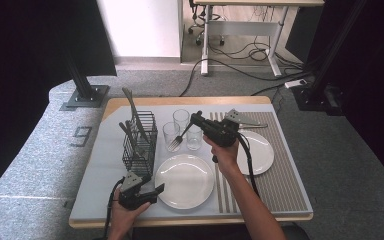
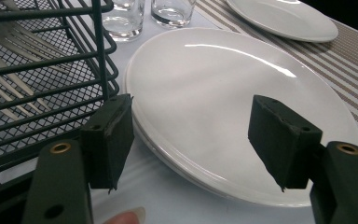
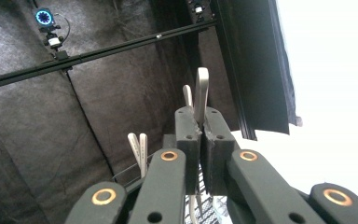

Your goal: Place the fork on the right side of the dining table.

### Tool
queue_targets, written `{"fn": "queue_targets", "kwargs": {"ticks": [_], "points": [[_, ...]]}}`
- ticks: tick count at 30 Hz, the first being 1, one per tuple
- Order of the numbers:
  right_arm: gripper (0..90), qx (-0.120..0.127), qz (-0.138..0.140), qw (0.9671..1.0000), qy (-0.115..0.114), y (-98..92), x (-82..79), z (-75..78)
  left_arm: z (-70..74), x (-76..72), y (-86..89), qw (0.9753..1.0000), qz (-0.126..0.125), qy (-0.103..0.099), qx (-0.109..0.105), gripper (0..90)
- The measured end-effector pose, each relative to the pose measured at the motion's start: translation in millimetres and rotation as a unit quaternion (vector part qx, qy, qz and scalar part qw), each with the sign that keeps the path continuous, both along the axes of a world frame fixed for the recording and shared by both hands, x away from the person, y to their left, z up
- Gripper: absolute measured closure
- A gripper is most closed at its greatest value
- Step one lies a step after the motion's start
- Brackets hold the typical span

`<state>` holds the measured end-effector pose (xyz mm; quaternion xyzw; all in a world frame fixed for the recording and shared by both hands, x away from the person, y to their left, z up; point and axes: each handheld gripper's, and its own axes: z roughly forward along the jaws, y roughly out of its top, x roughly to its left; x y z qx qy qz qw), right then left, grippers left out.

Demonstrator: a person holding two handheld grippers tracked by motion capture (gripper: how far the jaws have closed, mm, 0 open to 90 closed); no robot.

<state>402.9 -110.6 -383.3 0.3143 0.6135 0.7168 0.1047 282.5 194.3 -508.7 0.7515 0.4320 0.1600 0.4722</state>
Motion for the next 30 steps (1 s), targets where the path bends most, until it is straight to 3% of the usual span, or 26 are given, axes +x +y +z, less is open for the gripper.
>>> {"fn": "queue_targets", "kwargs": {"ticks": [30], "points": [[86.8,0.005,-0.022,0.9997,0.010,-24.5,-5.6,-14.5,0.2,-0.2,-0.7,1.0000,0.000,-0.001,0.000,31.3]]}}
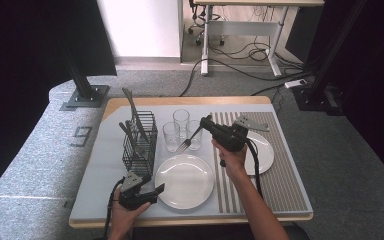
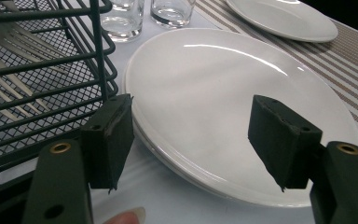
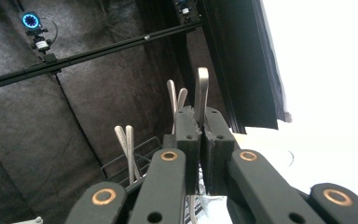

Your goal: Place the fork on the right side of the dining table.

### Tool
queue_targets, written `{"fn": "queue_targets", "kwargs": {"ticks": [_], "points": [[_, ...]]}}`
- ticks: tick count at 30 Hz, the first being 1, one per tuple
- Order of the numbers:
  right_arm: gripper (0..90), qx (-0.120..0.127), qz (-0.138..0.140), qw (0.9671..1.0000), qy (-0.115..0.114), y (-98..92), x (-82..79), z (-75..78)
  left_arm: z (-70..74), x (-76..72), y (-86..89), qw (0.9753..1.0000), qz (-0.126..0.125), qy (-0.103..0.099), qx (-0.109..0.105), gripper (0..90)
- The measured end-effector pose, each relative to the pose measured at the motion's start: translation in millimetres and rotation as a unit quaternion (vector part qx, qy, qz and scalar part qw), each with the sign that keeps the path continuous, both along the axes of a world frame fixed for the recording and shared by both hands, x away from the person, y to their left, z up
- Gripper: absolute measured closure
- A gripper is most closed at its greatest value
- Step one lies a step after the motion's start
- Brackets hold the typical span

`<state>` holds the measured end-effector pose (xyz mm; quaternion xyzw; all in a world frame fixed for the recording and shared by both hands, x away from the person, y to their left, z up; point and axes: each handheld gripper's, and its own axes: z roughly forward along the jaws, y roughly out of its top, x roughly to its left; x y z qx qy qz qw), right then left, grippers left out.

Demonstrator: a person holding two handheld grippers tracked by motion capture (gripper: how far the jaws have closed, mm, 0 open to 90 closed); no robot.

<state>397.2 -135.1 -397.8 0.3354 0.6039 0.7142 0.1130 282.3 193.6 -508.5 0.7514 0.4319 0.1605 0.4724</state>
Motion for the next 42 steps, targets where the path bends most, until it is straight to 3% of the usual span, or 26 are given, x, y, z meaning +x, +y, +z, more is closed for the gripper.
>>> {"fn": "queue_targets", "kwargs": {"ticks": [42], "points": [[86.8,0.002,-0.024,0.9997,0.008,-28.8,-10.2,-13.0,-0.5,0.2,0.4,1.0000,0.003,0.001,0.002,31.5]]}}
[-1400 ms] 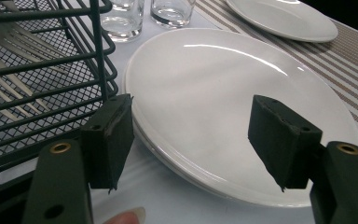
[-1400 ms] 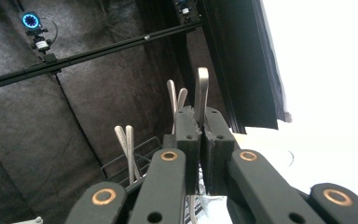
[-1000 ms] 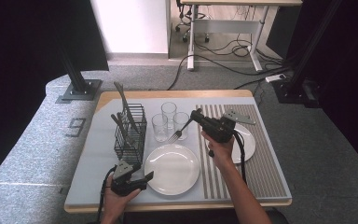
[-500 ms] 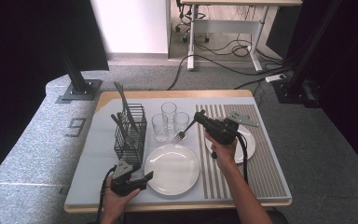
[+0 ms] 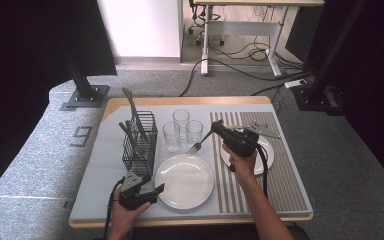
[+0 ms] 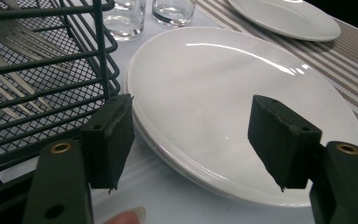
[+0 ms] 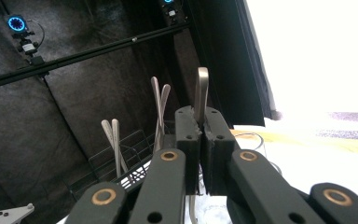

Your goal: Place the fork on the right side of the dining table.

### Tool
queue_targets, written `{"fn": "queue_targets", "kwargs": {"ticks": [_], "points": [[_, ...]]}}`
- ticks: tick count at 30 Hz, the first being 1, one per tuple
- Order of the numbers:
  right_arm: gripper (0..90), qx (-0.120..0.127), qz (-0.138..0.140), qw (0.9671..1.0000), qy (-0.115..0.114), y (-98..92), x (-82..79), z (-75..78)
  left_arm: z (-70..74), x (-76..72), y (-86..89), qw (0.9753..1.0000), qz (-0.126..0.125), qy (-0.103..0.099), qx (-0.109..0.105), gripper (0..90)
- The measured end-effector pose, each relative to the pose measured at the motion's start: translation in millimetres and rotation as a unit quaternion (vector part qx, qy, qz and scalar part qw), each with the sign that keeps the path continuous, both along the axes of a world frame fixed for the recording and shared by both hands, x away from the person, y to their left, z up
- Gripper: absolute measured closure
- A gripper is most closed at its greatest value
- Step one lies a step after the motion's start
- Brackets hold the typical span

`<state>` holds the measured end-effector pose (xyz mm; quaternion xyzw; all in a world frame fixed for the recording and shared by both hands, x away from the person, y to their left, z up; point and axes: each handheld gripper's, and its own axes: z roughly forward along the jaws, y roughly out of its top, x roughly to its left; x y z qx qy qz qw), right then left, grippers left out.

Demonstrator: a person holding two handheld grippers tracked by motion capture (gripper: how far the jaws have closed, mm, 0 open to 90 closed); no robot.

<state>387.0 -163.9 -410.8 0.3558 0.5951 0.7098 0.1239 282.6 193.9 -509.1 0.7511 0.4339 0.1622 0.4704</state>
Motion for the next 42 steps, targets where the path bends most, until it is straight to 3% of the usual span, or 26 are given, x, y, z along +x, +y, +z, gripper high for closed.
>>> {"fn": "queue_targets", "kwargs": {"ticks": [42], "points": [[86.9,-0.001,-0.030,0.9994,0.014,-37.2,-19.2,-18.6,0.5,-0.4,-0.6,1.0000,0.000,-0.002,0.001,31.5]]}}
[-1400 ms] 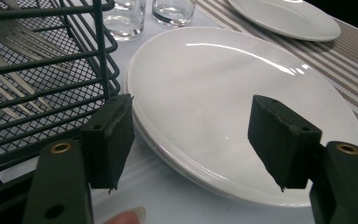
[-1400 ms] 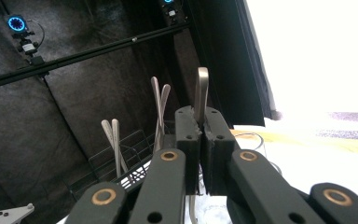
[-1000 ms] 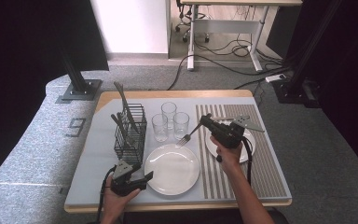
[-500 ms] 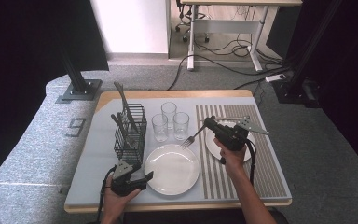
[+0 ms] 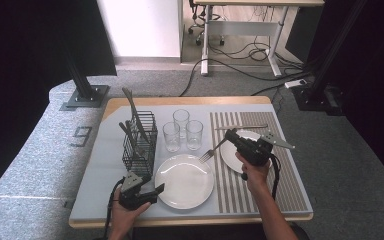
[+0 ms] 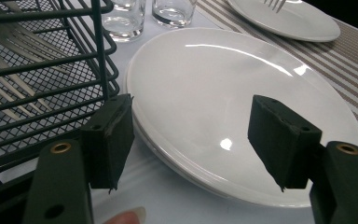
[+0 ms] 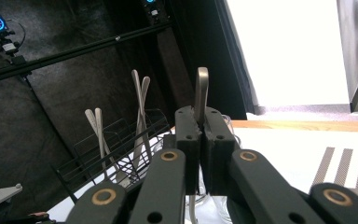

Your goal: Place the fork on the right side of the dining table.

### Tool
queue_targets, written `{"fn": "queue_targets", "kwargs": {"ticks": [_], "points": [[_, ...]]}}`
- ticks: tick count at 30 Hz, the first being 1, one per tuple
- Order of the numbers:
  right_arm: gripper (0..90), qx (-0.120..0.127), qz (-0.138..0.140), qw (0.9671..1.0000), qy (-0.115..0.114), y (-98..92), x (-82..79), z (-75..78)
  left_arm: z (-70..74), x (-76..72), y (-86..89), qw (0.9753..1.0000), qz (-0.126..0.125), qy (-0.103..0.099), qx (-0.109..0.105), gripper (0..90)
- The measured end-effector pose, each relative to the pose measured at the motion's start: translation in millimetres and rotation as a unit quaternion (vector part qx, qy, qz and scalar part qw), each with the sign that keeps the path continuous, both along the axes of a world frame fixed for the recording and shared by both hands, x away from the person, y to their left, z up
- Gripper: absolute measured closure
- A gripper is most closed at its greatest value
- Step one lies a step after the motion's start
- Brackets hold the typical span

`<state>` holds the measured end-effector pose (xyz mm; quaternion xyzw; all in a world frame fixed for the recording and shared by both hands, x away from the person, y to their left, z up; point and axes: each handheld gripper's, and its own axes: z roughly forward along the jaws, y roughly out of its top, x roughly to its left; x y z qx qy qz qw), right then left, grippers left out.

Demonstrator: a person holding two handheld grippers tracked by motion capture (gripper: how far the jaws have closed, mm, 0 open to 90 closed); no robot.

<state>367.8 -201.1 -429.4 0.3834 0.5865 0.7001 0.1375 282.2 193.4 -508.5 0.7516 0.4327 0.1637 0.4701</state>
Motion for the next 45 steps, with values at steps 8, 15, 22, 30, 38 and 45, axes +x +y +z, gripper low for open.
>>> {"fn": "queue_targets", "kwargs": {"ticks": [8,15,22,30,38,45], "points": [[86.9,-0.002,-0.002,1.0000,0.003,-5.5,-4.1,-2.8,-0.4,0.0,-0.9,1.0000,0.000,0.001,0.001,31.5],[86.8,0.002,-0.004,1.0000,0.004,-9.3,-7.7,-6.2,-0.3,0.0,-0.6,1.0000,0.000,0.000,0.001,31.6],[86.9,0.001,-0.008,0.9999,0.008,-15.4,-12.5,-10.5,-0.6,0.2,-0.7,1.0000,0.000,0.002,0.000,31.5],[86.8,0.001,-0.015,0.9998,0.012,-23.8,-18.7,-14.7,-0.3,0.0,-0.7,1.0000,0.001,0.001,0.000,31.5],[86.8,0.005,-0.020,0.9996,0.017,-31.3,-22.0,-19.5,-0.7,0.3,0.0,1.0000,0.002,0.002,-0.001,31.5],[86.8,0.010,-0.028,0.9994,0.020,-35.5,-24.3,-23.9,-0.6,0.5,1.0,1.0000,0.003,0.001,-0.001,31.5]]}}
